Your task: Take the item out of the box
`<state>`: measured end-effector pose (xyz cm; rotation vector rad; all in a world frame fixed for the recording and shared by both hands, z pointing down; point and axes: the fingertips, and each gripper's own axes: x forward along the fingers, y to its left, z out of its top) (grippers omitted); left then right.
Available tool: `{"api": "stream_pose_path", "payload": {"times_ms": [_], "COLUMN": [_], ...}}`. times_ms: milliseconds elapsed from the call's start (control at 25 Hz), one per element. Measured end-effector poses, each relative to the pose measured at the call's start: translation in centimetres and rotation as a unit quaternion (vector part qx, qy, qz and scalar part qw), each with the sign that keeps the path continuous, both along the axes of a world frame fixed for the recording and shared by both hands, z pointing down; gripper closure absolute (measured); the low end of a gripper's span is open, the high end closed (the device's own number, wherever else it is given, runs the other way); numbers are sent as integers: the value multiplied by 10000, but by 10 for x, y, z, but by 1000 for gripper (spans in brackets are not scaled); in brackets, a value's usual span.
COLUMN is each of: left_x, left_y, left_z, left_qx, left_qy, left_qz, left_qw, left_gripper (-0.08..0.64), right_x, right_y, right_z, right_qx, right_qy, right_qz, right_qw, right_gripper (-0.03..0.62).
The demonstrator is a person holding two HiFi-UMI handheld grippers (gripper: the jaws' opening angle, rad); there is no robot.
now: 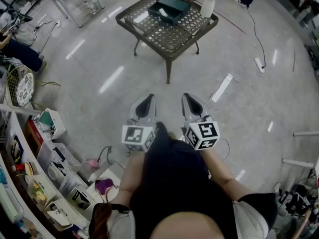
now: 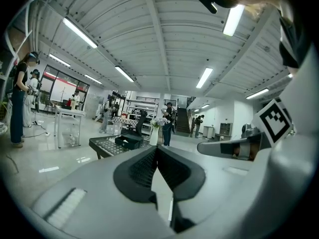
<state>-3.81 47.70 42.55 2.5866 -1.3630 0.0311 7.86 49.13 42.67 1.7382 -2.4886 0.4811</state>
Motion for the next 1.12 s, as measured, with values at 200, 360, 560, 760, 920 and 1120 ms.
{"api": "stream_pose_path", "payload": {"times_ms": [200, 360, 560, 760, 920, 1120], "left_x": [-6, -8, -7, -14, -19, -24], "left_y": [5, 2, -5, -19, -36, -60], "left_z": [1, 2, 2, 4, 5, 5], "left_qx": [-24, -44, -69, -147, -158, -198], "left_qy": [8, -7, 30, 33, 40, 85], "left_qz": [-97, -171, -190, -222, -235, -211], "left_qw": [10000, 9998, 9998, 9996, 9996, 9995], "left_gripper": [549, 549, 549, 549, 549, 549], "right_x": [-9, -14, -15, -22, -28, -32], "right_y": [6, 3, -5, -20, -38, -61], "right_z": [3, 4, 7, 9, 10, 9], "right_qx": [-17, -27, -74, -156, -184, -264], "right_qy": [-47, -96, -137, -132, -119, -161], "right_qz": [-155, -210, -230, -256, -286, -252], "right_qw": [9999, 9997, 9996, 9995, 9994, 9992], "right_gripper": [592, 592, 592, 592, 592, 592]}}
